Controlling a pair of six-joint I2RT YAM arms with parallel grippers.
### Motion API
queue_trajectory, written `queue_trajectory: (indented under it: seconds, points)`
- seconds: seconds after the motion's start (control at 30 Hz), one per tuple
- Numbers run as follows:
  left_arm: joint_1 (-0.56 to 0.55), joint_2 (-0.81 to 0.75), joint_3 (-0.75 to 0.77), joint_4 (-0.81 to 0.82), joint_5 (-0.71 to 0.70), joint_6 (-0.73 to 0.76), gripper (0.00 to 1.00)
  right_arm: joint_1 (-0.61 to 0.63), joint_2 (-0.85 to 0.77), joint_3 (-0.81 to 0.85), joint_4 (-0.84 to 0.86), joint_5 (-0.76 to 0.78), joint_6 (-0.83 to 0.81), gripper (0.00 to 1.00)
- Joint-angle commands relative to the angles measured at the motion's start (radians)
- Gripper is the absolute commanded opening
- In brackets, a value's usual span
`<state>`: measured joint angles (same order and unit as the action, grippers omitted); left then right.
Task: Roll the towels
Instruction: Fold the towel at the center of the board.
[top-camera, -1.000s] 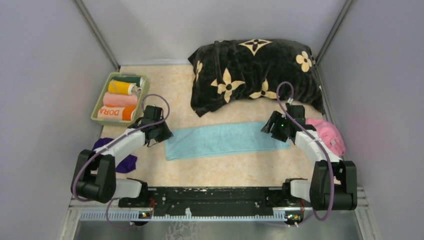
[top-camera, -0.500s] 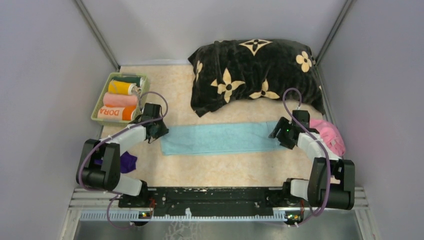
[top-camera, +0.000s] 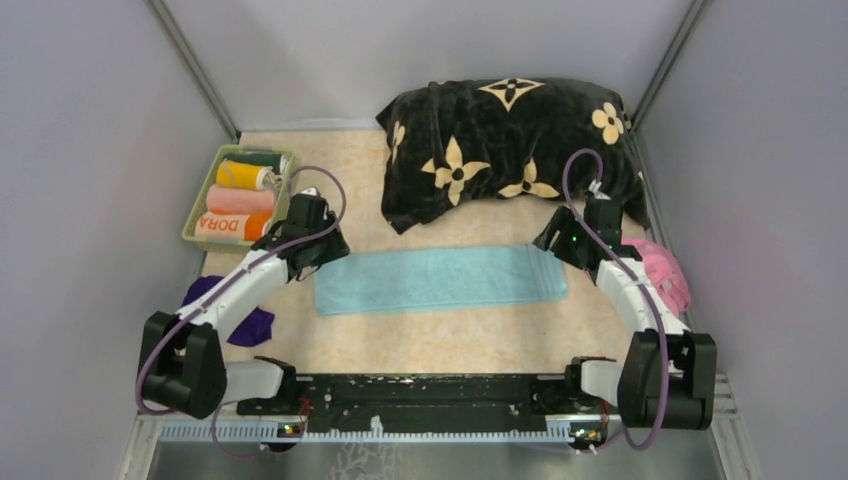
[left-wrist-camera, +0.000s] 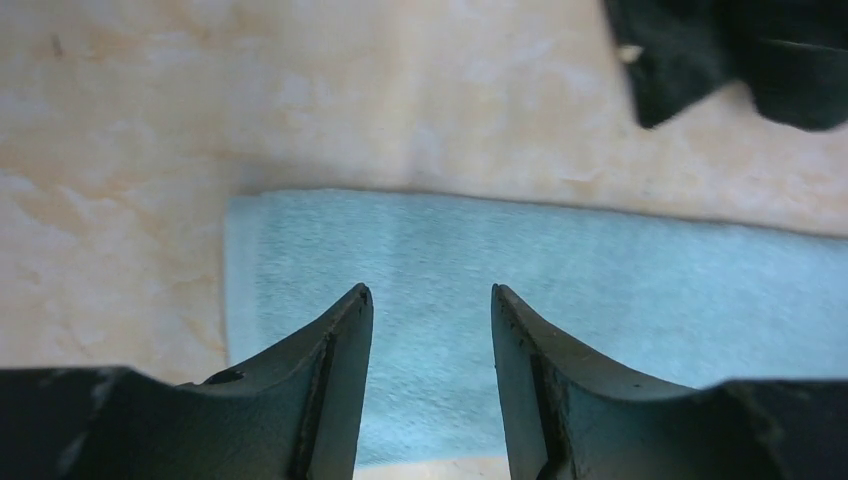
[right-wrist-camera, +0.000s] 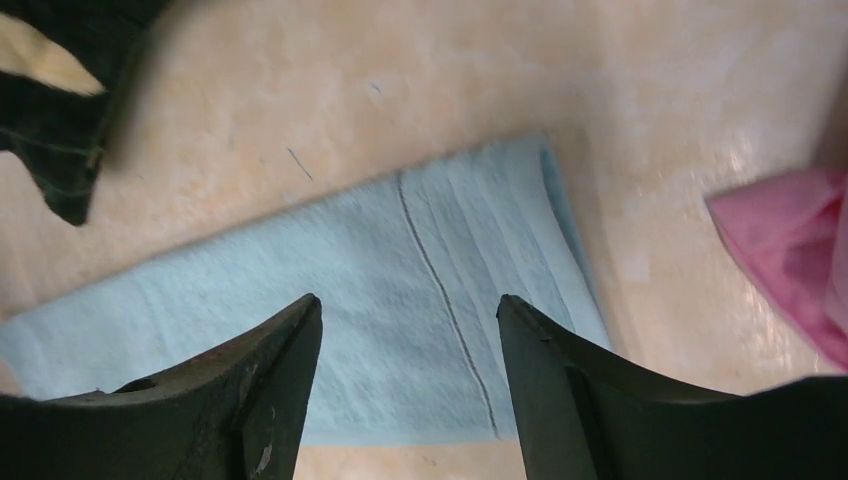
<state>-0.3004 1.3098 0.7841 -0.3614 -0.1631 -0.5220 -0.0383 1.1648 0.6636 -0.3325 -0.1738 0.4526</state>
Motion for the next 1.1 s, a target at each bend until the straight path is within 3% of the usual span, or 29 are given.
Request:
queue_trajectory:
  seconds: [0.0, 0.2, 0.37, 0.57, 0.73, 0.93, 1.07]
  points:
    - [-0.061, -0.056, 0.014, -0.051, 0.077, 0.004, 0.53, 0.002, 0.101, 0.076, 0.189, -0.1, 0.003, 0.65]
    - [-0.106, -0.069, -0.135, 0.021, 0.156, -0.092, 0.51, -0.045, 0.31, 0.101, 0.319, -0.222, 0.032, 0.65]
    - [-0.104, -0.122, -0.258, 0.031, 0.097, -0.182, 0.48, -0.145, 0.422, 0.061, 0.407, -0.248, 0.068, 0.63]
    - [-0.102, -0.207, -0.269, -0.026, 0.022, -0.193, 0.51, -0.163, 0.369, 0.077, 0.369, -0.232, 0.045, 0.62]
    - [-0.102, -0.233, -0.181, -0.034, 0.034, -0.133, 0.57, -0.151, 0.296, 0.161, 0.209, -0.233, -0.018, 0.62]
    - [-0.101, -0.261, -0.1, -0.036, -0.048, -0.02, 0.67, -0.057, 0.278, 0.255, -0.083, 0.032, -0.132, 0.61]
    - [-0.092, -0.286, -0.071, -0.028, -0.142, 0.1, 0.72, -0.051, 0.308, 0.255, -0.146, 0.11, -0.151, 0.54]
